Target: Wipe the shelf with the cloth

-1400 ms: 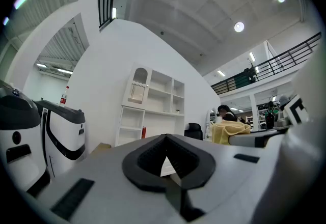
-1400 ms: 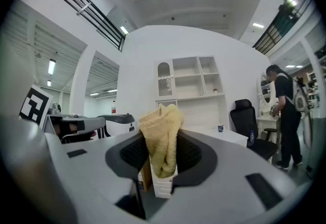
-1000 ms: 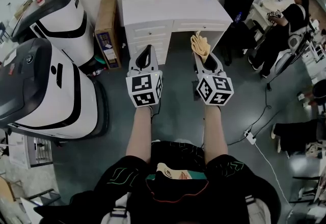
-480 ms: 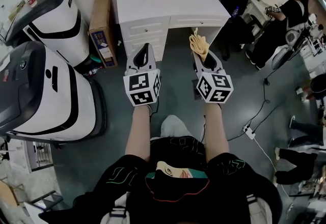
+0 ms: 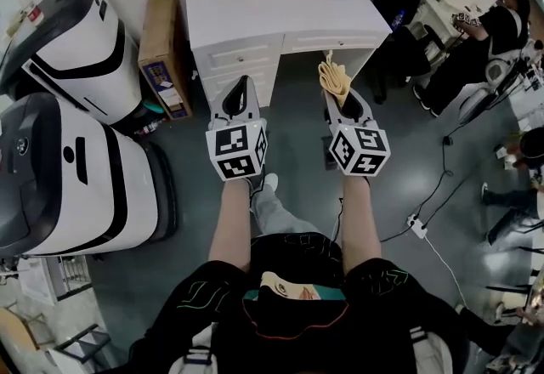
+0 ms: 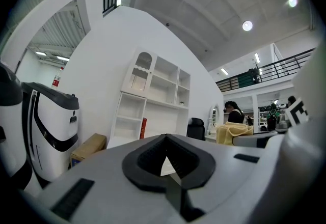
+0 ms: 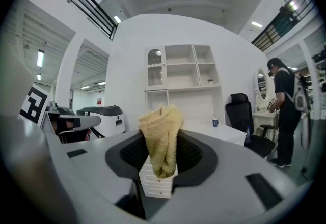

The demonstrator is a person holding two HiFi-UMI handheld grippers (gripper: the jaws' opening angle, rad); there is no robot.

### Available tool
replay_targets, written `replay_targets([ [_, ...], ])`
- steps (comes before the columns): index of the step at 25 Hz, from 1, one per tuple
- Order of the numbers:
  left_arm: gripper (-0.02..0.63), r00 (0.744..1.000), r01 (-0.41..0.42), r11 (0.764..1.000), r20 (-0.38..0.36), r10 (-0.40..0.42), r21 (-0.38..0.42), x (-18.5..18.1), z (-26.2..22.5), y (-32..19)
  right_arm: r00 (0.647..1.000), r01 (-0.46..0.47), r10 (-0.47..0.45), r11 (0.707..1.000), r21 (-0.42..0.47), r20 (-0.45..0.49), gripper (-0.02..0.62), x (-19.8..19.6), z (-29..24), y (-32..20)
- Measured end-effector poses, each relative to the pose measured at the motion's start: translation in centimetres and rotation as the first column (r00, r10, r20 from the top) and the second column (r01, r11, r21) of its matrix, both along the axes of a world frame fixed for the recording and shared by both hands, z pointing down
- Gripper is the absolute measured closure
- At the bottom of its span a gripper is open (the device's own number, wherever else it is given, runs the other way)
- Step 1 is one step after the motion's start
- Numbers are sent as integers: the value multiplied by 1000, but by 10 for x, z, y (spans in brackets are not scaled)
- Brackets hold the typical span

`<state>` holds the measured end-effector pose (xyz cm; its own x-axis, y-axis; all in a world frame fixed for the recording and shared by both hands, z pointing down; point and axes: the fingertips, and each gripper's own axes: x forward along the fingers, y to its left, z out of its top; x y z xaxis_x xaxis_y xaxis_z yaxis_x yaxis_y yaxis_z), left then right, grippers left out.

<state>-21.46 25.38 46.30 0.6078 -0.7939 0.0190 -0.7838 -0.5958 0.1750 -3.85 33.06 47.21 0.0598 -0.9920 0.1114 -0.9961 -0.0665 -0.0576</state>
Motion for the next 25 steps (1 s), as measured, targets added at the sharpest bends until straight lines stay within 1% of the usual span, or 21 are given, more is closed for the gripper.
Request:
replay_targets([
  [3,607,1000,-4,1000,18,5,-29,12,16,-34,1000,11,-10,1000,-25,10,465,8,14,-38],
  [5,607,999,-5,998,40,8,-69,20,35,-52,1000,8,-6,998,-62,31,465,14,32,-58],
  [8,607,998,24,994,57,-18,-103,22,53,-86,998,15,-8,995,-100,65,465,19,54,-90],
  [12,607,996,55,992,77,-46,-112,30,64,-134,995,29,-18,993,-113,93,465,29,70,-136],
  [16,607,994,36,991,105,-23,-127,53,73,-169,992,-2,18,991,-132,122,465,55,81,-169],
  [21,607,994,21,994,113,-9,-104,76,61,-214,991,-16,30,994,-107,133,465,79,71,-217],
  [25,607,993,17,995,114,-6,-101,86,53,-240,992,-4,18,994,-106,128,465,85,63,-246],
])
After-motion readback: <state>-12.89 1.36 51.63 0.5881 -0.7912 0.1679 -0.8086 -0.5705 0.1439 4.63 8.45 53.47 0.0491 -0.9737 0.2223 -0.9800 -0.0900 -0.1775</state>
